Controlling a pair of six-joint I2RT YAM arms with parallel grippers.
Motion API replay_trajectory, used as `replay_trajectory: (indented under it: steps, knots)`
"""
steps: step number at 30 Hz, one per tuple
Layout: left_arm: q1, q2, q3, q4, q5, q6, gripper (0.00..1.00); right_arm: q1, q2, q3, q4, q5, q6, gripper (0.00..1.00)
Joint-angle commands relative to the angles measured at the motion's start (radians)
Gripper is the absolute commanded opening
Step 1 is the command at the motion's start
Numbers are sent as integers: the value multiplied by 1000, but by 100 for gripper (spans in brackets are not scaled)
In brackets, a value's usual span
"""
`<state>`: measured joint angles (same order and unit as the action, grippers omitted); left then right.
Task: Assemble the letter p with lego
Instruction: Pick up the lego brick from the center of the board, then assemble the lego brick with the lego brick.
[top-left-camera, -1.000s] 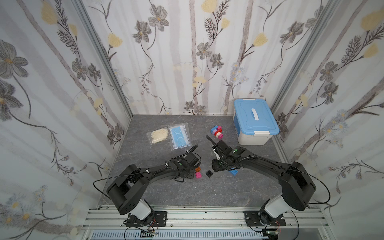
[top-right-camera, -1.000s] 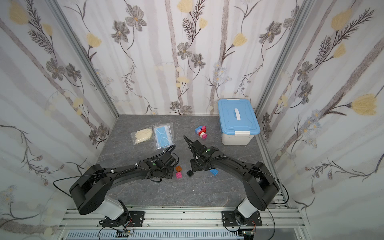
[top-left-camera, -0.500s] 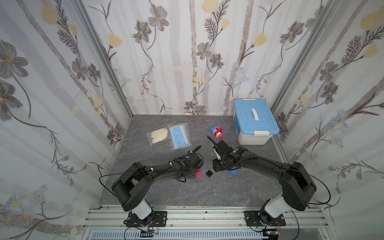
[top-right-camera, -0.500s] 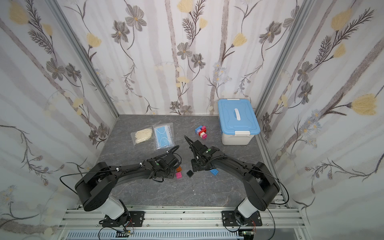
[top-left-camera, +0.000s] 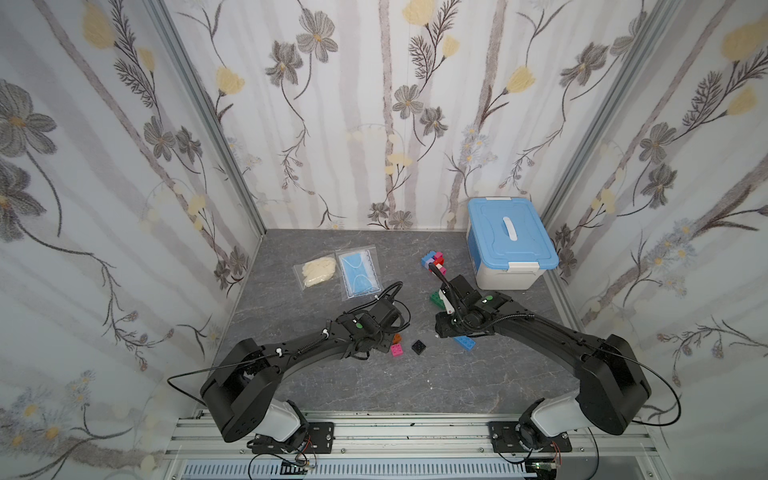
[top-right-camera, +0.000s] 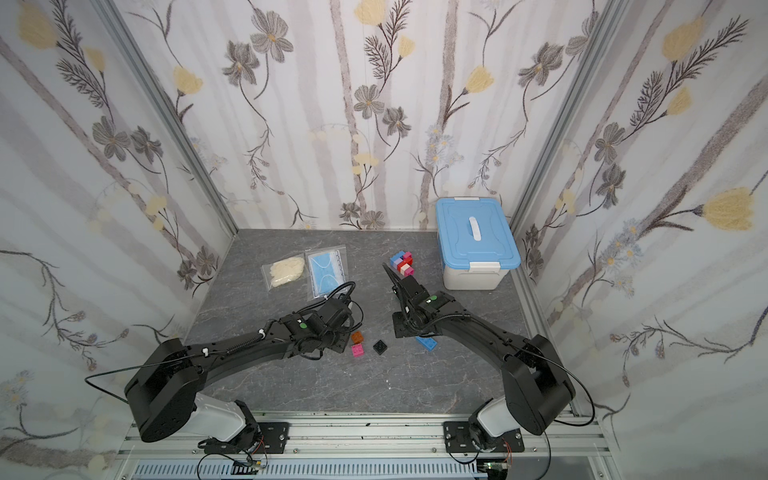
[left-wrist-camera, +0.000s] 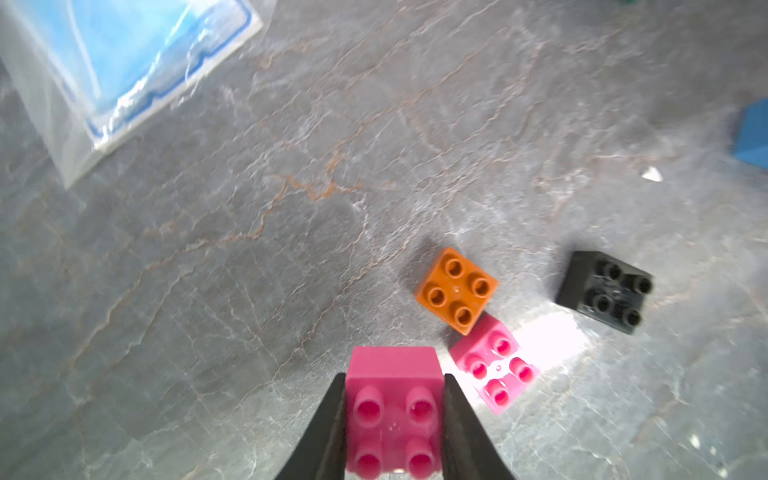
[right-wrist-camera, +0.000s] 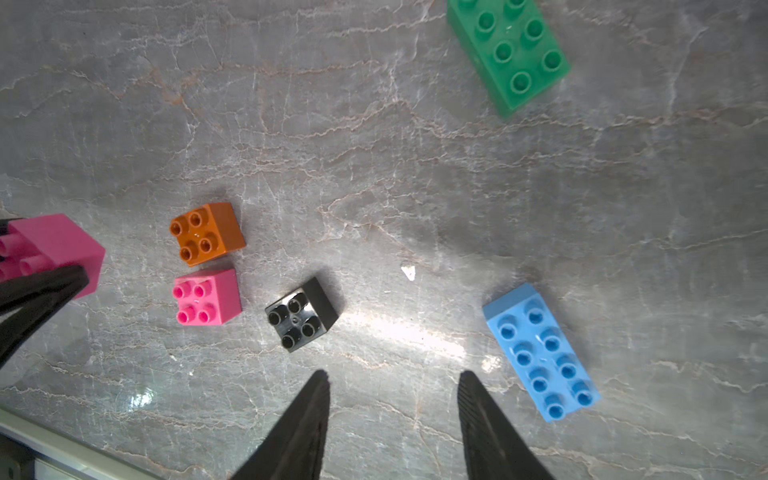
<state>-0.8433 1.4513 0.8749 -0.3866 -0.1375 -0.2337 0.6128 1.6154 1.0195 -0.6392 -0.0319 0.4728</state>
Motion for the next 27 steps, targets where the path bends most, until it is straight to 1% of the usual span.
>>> replay_trajectory:
  steps: [1,3,7,12,20,27]
  knots:
    - [0,-6,34,-29,95,193,19,-44,-45,-9,-8,-46,-49,52]
    - [0,9,63,-54,135,251,18,-72,-59,-10,-17,-63,-70,53]
    - [0,71,131,-118,170,339,16,-108,-71,-12,-26,-94,-98,53]
    - [0,156,193,-151,182,398,15,-124,-72,-17,-33,-107,-118,53]
    - [1,265,270,-152,145,441,14,-140,-91,-36,-31,-114,-127,53]
    - [0,322,294,-147,141,438,13,-148,-95,-57,-24,-117,-128,53]
